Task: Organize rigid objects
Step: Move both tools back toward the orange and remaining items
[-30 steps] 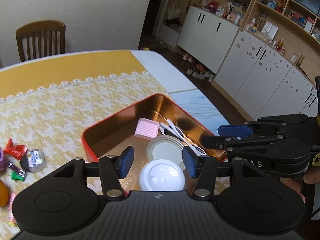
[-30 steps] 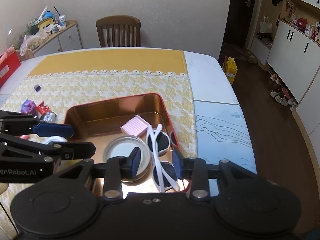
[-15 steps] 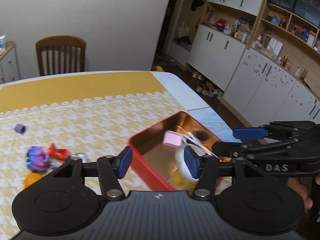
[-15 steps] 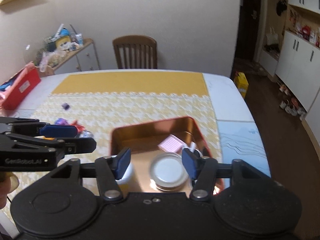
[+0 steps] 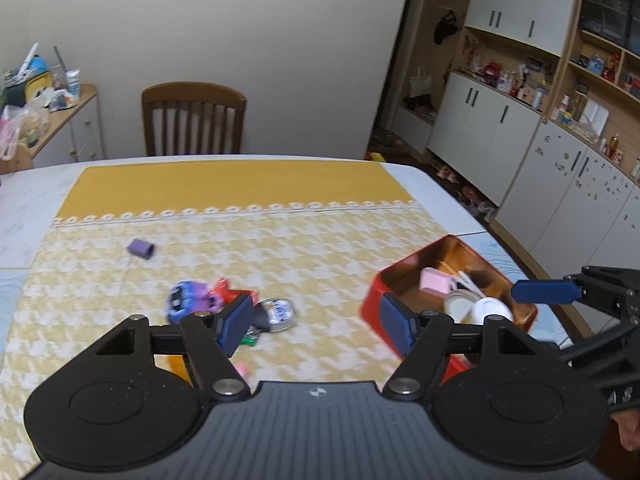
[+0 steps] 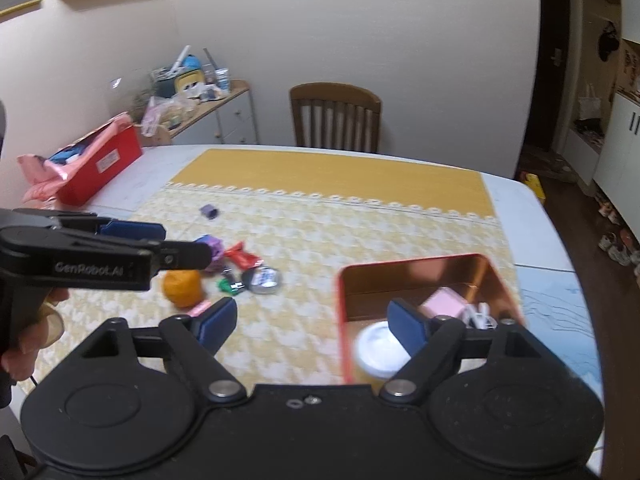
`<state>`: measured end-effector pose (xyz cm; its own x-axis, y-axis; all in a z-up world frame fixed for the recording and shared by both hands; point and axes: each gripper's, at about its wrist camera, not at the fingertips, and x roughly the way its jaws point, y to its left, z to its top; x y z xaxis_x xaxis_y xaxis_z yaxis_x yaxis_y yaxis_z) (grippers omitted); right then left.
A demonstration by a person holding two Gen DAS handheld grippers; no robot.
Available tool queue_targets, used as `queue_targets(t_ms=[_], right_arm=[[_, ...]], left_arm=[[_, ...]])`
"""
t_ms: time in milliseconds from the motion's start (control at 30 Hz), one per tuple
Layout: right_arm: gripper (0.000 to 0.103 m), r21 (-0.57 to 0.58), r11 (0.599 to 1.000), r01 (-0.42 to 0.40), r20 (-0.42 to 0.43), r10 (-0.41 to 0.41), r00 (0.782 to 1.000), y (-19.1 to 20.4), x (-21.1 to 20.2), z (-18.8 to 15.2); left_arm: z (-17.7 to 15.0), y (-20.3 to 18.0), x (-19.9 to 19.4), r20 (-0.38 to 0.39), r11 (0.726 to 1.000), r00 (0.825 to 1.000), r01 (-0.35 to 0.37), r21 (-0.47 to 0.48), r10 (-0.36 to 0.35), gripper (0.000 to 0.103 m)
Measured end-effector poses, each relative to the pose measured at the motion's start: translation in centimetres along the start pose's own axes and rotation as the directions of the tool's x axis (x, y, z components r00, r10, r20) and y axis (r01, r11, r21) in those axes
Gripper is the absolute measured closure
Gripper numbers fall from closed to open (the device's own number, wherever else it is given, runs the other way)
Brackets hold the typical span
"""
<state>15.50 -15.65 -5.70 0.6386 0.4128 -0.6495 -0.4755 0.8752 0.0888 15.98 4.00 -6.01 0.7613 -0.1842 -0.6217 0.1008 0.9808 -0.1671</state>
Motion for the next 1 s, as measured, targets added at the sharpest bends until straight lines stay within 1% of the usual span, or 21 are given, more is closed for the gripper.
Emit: queue_targets(t_ms=[200,267,367,533,633,833,1000], right_arm=[[0.011,-0.022,0.999,-0.038,-0.006,0.038,0.999,3.3,1.3,-0.3],[0.005,-0.023,0.998,-0.051,-0.006,0.051,0.999,4.3,1.7,-0.4],[0.000,-0.026,0.997,-0.074,0.001,0.074,0.997,5.7,2.3,-0.5],[0.000,-0.059,0.994,-0.097,-0.010,0.096,0.995,8.1,4.0,-0.8],[0.000,-0.066,0.992,-0.109,-0.037,0.107,0.994,9.3,5.6,-1.0],[0.001,-0.092,0.991,-0.100,-0.082,0.092,0.992,11.1,8.9,-1.7],[0.001,-0.104,0.991,-0.087,-0.104,0.076,0.992,12.2,11.4,-1.9]], left_arm=[[-0.9,2.9,-0.8,-0.005,0.999,0.999,-0.048,-0.017,0.048,0.027],[-1.2,3.8,-1.0,-0.003,0.998,0.998,-0.062,-0.023,0.062,0.023],[-1.5,5.3,-1.0,-0.007,0.996,0.997,-0.078,-0.033,0.078,0.022],[-1.9,7.5,-0.3,-0.035,0.994,0.995,-0.100,-0.042,0.099,0.022],[-2.2,8.6,0.5,-0.051,0.994,0.993,-0.106,-0.039,0.104,0.022],[-2.8,10.2,3.3,-0.125,0.995,0.988,-0.093,-0.038,0.087,0.022],[-2.9,10.8,5.5,-0.162,0.995,0.984,-0.088,-0.046,0.080,0.022]])
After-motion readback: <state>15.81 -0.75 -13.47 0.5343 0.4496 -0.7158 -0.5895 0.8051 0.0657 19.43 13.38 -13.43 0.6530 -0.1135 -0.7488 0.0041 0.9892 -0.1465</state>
